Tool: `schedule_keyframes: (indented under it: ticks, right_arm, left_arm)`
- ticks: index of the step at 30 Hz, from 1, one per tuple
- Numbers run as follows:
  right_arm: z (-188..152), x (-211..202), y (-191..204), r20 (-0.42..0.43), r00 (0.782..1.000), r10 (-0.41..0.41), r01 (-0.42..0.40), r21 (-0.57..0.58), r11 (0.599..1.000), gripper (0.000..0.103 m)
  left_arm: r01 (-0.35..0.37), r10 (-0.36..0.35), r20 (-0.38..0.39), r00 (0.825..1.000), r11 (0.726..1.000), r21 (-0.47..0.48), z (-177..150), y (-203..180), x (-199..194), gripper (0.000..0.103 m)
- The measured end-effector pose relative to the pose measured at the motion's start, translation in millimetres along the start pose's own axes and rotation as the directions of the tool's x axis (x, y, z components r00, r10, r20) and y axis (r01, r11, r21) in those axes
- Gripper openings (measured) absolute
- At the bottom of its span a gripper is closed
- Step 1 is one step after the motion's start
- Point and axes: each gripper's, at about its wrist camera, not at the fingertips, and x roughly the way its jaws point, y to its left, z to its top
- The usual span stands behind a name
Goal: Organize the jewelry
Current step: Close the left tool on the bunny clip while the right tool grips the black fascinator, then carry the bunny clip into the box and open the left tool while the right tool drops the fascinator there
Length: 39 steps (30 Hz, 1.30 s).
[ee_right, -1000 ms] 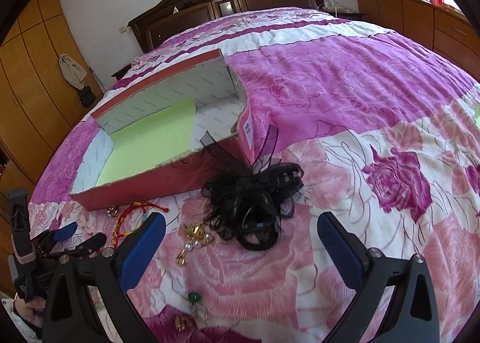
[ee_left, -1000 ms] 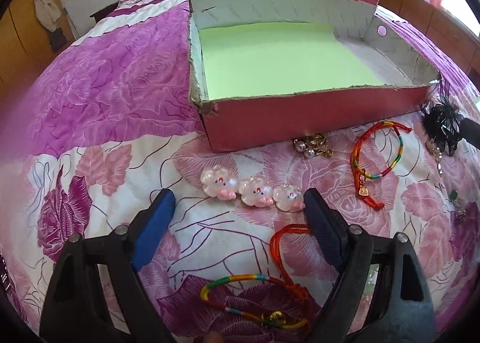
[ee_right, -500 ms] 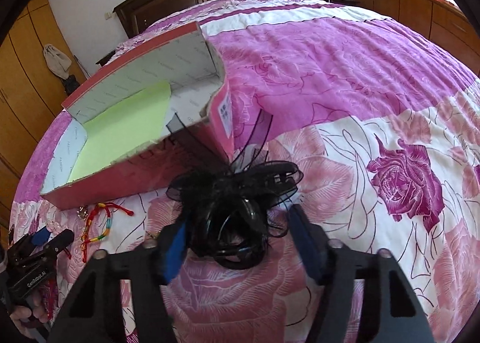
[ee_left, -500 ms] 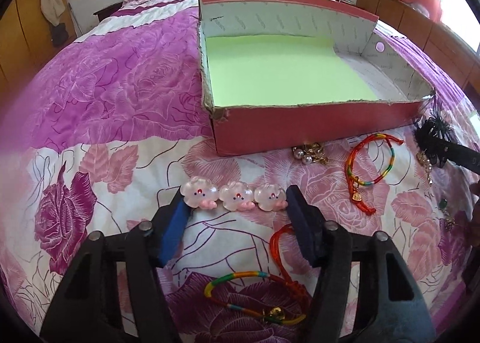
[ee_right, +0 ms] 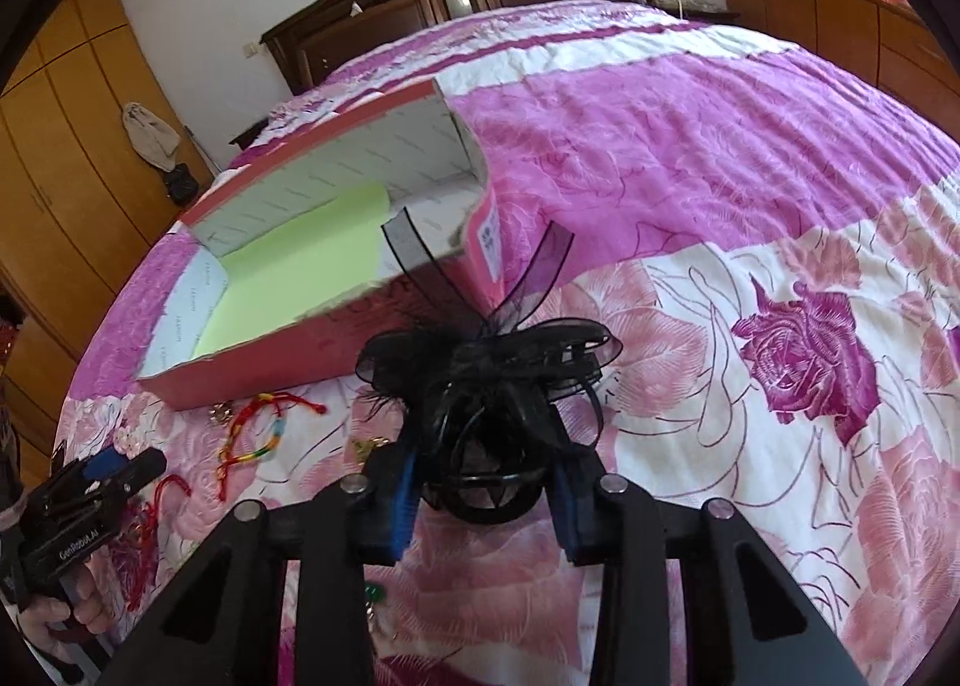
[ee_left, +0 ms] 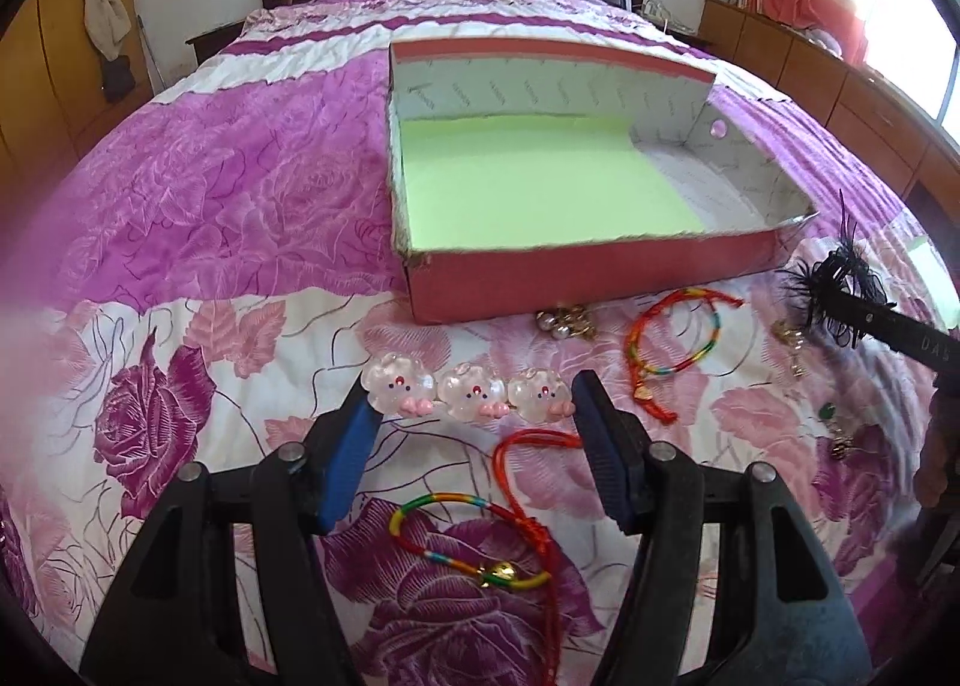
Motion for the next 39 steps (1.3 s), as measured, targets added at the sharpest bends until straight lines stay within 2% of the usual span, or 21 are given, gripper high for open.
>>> schedule_keyframes:
  ticks: [8,17,21,28,39]
  right_arm:
    - [1.4,-28.2,17.0,0.070,0.997,0.013,-0.008,-0.067,0.998,0.038]
    - [33.7,-40.7,44.5,0.146,0.987,0.061,-0.041,-0.136,0.990,0.038]
    - [52.1,-31.7,59.7,0.164,0.983,0.077,-0.048,-0.172,0.984,0.038]
    - [81.7,2.7,70.4,0.134,0.988,0.075,-0.051,-0.175,0.983,0.038]
    - [112.1,62.9,70.7,0.069,0.998,0.007,0.005,-0.167,0.986,0.038]
  left_arm:
    - [0.006,-0.007,0.059,0.998,1.000,0.011,15.2,-8.4,-17.6,0.057]
    - [-0.012,0.007,0.126,0.992,0.999,0.036,50.6,-14.0,-14.7,0.057]
    - [-0.002,-0.001,0.134,0.991,1.000,0.024,69.4,-14.9,-5.6,0.057]
    - [-0.006,0.006,0.142,0.990,1.000,-0.002,98.3,-15.3,20.6,0.057]
    - [-0.032,0.033,0.069,0.997,0.999,-0.011,122.2,-15.2,78.5,0.057]
